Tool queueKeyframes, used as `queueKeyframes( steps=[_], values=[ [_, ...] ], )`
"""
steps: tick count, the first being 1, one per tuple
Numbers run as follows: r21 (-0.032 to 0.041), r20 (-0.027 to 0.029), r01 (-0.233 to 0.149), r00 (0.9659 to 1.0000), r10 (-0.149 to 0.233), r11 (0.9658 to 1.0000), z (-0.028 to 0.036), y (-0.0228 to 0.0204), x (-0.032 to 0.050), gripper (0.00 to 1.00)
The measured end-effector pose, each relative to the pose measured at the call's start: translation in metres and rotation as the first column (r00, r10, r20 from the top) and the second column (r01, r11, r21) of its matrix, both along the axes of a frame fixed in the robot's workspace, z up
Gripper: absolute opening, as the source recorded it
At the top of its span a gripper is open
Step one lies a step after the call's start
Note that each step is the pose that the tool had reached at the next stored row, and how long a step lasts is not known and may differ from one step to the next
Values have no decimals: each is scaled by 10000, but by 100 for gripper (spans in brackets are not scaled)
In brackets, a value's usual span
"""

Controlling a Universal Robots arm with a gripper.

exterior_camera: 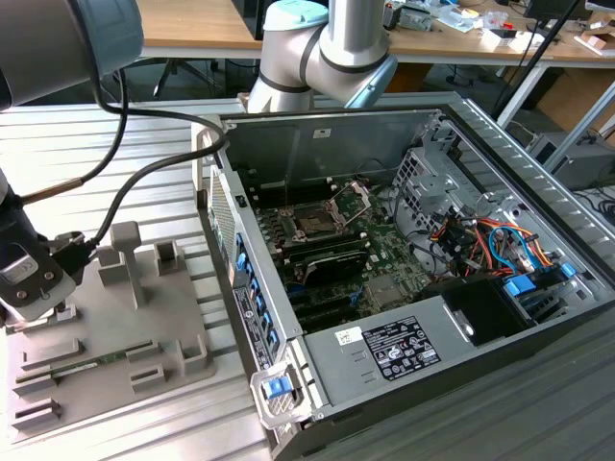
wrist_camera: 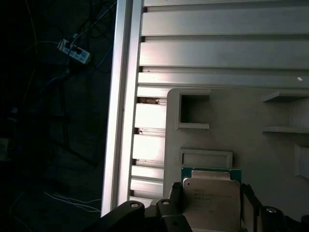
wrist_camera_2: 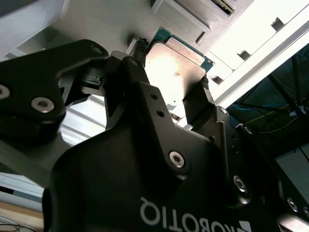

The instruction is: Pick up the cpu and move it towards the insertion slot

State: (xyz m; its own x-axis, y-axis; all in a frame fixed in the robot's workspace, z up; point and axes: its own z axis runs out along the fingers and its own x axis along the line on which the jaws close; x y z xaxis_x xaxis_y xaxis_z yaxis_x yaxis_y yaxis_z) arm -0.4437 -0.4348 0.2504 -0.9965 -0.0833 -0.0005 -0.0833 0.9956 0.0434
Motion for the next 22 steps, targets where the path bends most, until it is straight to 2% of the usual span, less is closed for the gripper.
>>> queueKeyframes(
  steps=[9, 11, 13, 22],
  values=[
    [0, 1, 0, 10000, 0, 10000, 23, 0, 0, 55],
    [0, 0, -1, 10000, 1, 10000, 81, 0, 0, 55],
    [0, 0, -1, 10000, 1, 10000, 111, 0, 0, 55],
    [0, 0, -1, 10000, 1, 10000, 135, 0, 0, 55]
  ],
)
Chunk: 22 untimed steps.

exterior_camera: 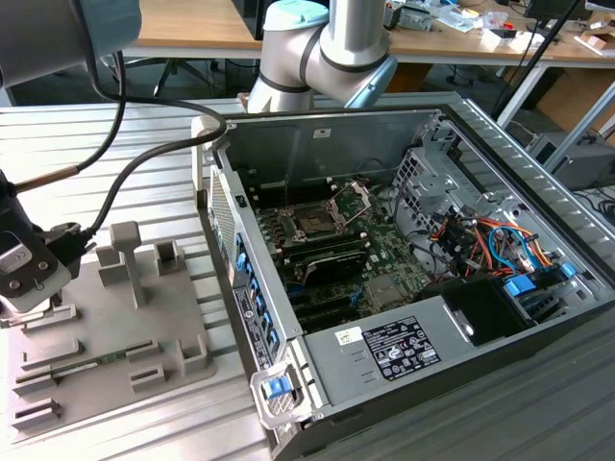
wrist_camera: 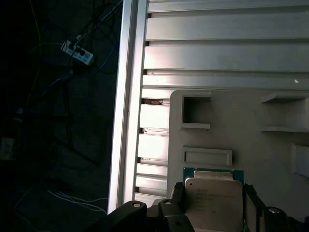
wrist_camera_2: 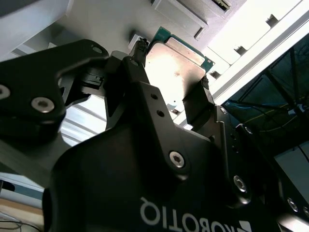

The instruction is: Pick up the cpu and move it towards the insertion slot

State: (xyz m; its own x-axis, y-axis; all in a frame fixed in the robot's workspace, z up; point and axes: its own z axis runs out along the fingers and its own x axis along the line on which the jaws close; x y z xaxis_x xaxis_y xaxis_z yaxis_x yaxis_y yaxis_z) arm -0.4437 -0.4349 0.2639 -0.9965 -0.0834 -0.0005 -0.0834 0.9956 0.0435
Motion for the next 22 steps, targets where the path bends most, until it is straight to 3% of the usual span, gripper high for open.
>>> queueKeyframes(
  steps=[22],
  values=[
    [0, -1, 0, 10000, 0, 10000, 51, 0, 0, 55]
  ],
)
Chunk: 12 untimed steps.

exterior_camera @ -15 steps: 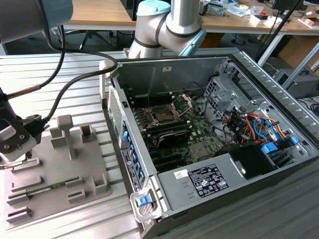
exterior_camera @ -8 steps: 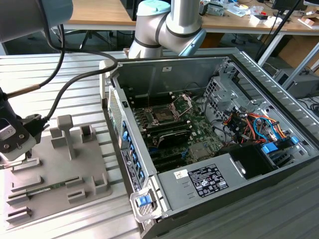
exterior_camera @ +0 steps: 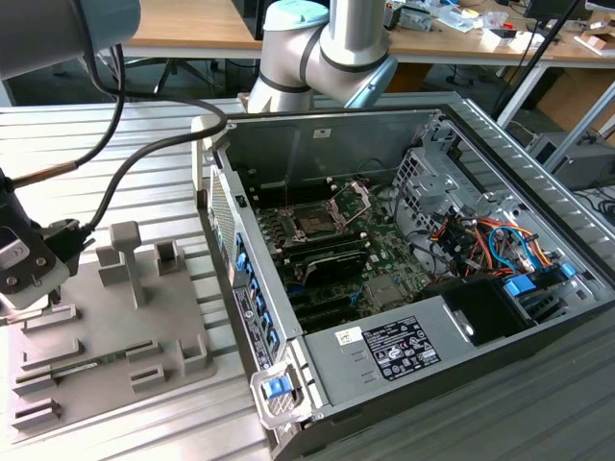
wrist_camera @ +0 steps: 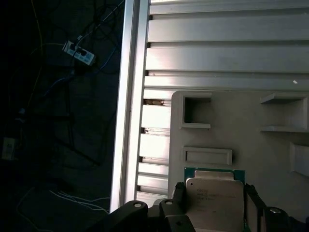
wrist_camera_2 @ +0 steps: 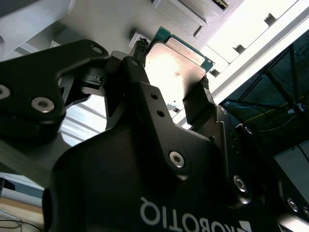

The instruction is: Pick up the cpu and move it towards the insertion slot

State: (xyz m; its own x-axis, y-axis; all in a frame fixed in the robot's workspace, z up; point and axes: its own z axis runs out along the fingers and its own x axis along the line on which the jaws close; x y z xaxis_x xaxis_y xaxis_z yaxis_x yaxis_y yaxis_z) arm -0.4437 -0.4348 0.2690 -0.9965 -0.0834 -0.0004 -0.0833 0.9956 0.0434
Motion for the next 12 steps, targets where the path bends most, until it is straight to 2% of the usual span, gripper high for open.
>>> queueKeyframes(
  steps=[12],
  values=[
    [1, 1, 0, 10000, 0, 10000, 37, 0, 0, 55]
  ],
)
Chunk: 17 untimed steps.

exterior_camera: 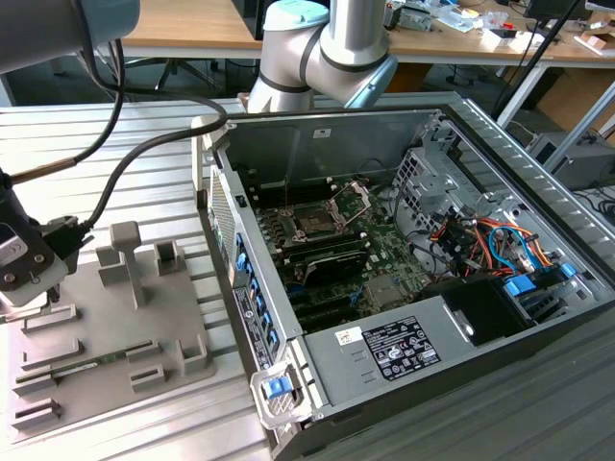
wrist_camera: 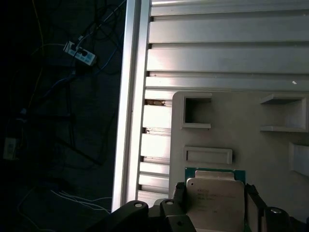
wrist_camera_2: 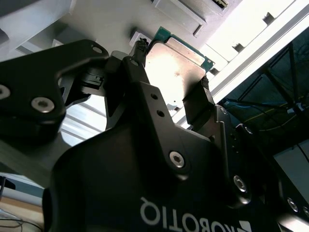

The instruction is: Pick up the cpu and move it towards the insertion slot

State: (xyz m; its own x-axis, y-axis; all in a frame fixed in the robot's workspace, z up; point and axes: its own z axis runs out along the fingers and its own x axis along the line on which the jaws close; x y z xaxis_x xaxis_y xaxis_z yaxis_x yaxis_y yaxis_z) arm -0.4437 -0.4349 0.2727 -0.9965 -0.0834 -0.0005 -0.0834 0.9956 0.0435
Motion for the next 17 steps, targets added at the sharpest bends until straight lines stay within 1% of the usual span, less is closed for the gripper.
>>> queueKeyframes(
  steps=[17],
  values=[
    [0, 0, 0, 10000, 0, 10000, 37, 0, 0, 55]
  ],
)
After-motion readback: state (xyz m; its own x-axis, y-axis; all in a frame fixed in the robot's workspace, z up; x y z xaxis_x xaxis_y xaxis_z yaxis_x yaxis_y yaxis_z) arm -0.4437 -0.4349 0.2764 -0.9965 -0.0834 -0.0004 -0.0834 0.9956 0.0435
